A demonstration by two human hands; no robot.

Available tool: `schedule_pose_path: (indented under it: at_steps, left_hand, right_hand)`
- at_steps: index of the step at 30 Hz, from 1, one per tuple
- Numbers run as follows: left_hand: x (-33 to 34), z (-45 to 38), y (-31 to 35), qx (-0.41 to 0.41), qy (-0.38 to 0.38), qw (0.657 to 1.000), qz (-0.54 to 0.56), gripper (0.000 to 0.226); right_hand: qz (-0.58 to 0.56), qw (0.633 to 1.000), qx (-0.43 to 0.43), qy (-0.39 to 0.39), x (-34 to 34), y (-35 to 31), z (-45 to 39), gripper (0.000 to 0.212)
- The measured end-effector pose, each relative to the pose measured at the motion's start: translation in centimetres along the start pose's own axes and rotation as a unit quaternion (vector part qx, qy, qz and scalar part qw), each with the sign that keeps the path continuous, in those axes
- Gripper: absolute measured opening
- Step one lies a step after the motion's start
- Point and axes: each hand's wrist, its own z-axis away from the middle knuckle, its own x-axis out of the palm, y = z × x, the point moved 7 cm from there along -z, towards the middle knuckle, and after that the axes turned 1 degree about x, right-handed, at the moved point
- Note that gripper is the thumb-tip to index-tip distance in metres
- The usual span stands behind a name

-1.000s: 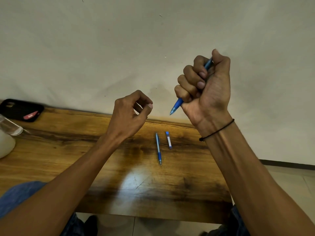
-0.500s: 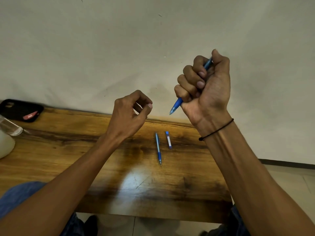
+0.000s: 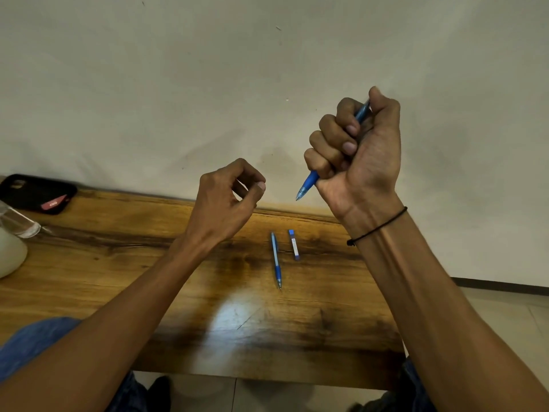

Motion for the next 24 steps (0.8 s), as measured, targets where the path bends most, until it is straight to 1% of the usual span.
schedule_pose_path:
  at_steps: [9,24]
  left_hand:
    - [0.04,0.06,0.14,0.001,0.000,1.000,0.000,0.004]
    - [-0.07,0.05,0.30,-0.003,-0.001,1.000,0.002,0.005]
  right_hand:
    - [0.009,1.000,0.000,0.009,-0.12,0.01,0.08,0.057]
    - [0.012,1.000,0.001,0.022,-0.19,-0.02,0.08,0.053]
